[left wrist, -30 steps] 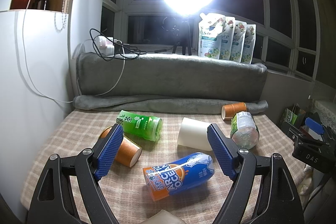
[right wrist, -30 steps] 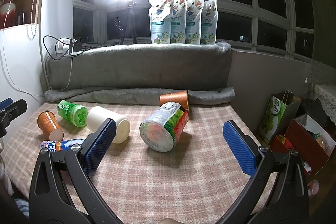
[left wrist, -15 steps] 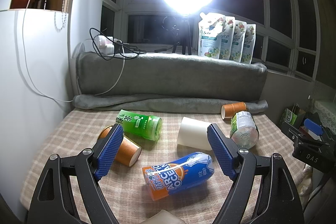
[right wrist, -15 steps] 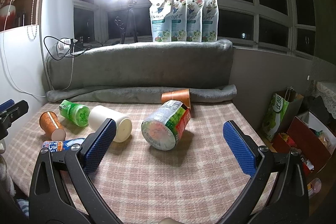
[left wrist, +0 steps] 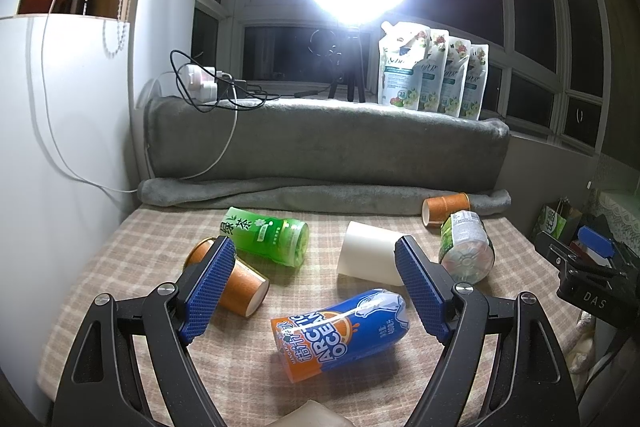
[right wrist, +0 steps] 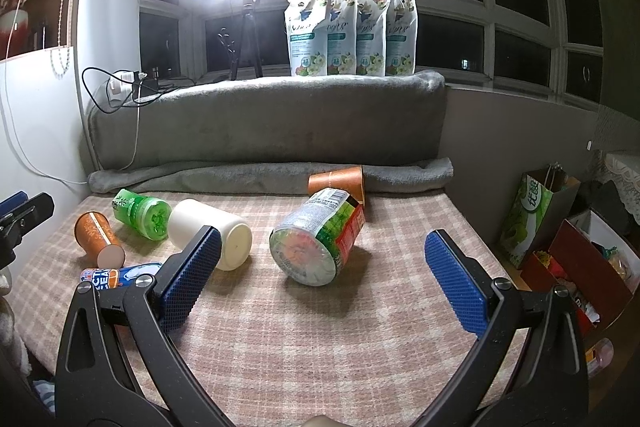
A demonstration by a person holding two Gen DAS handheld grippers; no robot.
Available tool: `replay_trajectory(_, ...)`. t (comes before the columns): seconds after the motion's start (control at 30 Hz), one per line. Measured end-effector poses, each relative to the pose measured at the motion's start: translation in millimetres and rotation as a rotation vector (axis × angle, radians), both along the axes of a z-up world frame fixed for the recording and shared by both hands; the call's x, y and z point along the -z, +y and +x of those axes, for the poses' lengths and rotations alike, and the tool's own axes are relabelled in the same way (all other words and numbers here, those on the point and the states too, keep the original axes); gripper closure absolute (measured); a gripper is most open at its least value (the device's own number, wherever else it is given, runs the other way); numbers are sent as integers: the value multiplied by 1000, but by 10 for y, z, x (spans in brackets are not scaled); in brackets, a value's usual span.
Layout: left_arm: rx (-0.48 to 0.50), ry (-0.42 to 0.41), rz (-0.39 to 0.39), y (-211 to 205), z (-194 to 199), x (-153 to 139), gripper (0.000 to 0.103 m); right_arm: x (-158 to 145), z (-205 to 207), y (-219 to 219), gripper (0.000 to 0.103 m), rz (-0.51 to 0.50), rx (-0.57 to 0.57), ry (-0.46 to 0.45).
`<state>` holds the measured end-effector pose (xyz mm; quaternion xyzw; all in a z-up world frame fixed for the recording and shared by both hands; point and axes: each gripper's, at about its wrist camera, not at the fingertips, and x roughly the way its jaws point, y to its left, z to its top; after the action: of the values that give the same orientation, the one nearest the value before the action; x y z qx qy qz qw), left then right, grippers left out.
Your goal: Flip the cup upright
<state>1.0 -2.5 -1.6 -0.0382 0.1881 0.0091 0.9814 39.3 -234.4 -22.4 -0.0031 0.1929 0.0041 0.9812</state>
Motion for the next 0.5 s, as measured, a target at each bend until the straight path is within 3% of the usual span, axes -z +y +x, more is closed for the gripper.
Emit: replay_trajectory(0.5,2,14,-10,5,-11,81,21,74,56,-14,0,35,-8,46)
